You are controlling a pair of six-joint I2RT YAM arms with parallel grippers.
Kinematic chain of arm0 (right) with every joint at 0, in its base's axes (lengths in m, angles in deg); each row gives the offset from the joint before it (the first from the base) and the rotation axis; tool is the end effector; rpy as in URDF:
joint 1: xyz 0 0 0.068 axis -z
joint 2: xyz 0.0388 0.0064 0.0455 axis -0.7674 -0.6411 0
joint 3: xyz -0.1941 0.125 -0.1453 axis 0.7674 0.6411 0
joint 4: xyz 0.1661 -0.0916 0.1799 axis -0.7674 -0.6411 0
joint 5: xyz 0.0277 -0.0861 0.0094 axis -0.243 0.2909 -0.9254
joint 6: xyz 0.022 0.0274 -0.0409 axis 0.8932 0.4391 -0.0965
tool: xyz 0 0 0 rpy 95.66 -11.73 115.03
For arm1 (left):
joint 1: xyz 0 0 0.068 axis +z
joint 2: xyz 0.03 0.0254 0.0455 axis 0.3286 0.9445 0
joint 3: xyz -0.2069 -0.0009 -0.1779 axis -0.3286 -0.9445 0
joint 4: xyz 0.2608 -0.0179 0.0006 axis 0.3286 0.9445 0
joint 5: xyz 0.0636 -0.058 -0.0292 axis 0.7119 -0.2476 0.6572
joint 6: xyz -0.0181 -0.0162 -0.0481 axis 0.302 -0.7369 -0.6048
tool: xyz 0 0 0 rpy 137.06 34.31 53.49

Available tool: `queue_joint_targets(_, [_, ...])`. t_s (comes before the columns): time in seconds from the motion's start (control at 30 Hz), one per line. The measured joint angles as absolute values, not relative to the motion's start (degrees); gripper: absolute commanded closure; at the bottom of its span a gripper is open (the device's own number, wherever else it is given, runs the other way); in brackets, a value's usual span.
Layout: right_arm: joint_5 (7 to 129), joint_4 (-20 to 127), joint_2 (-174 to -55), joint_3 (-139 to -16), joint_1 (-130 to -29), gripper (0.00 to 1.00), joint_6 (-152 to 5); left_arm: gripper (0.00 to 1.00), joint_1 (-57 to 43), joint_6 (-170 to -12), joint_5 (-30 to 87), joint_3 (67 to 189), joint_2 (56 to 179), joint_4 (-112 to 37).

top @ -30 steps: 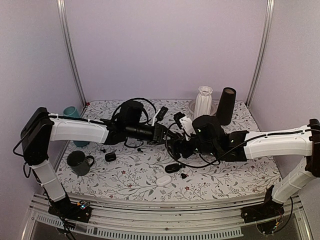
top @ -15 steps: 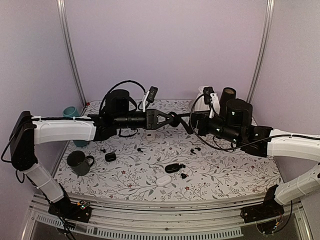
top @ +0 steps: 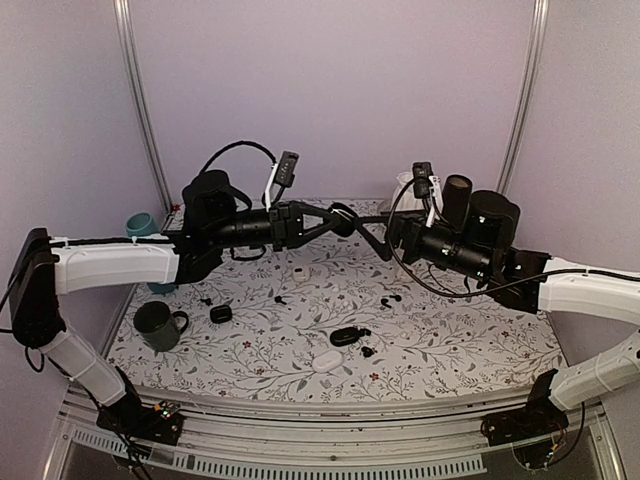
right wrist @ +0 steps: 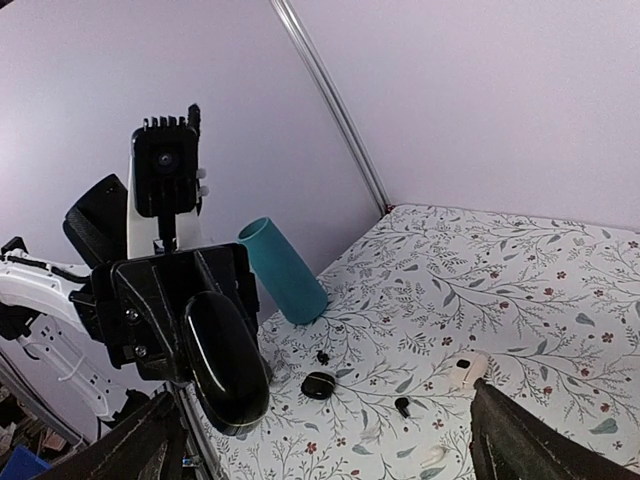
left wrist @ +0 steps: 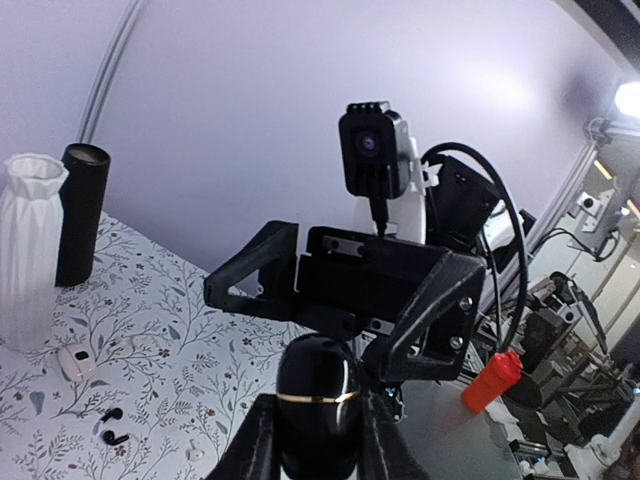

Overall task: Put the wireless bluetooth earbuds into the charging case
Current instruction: Open the charging case.

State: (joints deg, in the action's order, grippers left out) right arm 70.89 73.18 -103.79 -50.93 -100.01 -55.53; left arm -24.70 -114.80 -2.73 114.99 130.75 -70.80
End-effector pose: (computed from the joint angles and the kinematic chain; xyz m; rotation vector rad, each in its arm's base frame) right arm 0.1856 0.2242 0.3261 -0.4351 1.6559 1.0530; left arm 0.2411 -0.2634 0.3203 0.7505 1.5443 -1.5728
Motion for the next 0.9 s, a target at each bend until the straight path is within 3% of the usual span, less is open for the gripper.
queue_joint_targets(0.33, [61.05,77.07,-104.25,-50.91,-99.93,0.06,-55.62,1.0,-24.72,-116.05,-7.98,114.69,130.69,-76.4])
queue_joint_targets(0.9, [60.59,77.2,-105.39,-50.93,-98.7,0.07,-53.26,1.0,-25.51,-115.57,-10.41,114.69,130.69,-76.77])
